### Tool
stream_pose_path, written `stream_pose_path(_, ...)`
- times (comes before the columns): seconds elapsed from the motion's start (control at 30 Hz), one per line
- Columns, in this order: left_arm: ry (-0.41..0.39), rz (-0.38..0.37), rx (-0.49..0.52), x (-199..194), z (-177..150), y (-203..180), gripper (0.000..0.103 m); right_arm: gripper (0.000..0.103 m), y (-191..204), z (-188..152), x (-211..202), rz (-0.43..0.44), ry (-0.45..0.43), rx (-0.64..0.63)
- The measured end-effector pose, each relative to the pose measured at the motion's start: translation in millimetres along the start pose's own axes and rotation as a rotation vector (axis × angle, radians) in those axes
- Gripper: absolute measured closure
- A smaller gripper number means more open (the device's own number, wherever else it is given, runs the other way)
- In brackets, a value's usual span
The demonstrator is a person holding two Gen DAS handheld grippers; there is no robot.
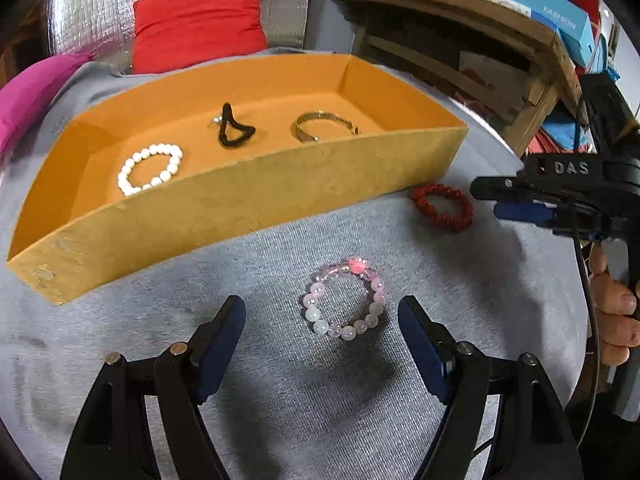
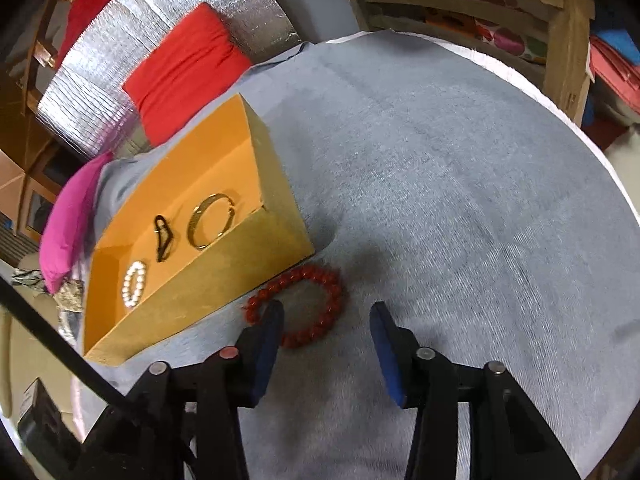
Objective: Organize jewelry
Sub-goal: 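Move both grippers back toward the red and pink-white bracelets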
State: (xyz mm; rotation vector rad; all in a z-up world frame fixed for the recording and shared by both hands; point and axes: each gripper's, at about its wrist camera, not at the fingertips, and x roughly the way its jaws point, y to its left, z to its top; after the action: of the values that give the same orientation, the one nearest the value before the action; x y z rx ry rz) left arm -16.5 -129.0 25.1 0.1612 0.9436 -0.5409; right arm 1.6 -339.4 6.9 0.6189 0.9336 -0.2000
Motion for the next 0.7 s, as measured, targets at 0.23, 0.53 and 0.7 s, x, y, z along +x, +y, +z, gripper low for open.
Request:
stream_pose_path(0.23, 0.011, 0.059, 0.041, 6, -3, -2, 0.024, 0.077, 8, 0, 17, -0.068, 0.000, -0.059)
stream_pose_path(0.53, 0.011, 0.061, 0.021, -8, -14, 24, 0.062, 0.081, 55, -34, 22, 0.116, 0.120, -0.246)
stream_pose_path(0.7, 0.016, 0.089, 0.030, -19, -27, 42, 0.075, 0.082, 75, -54, 17, 0.150, 0.154, -0.372)
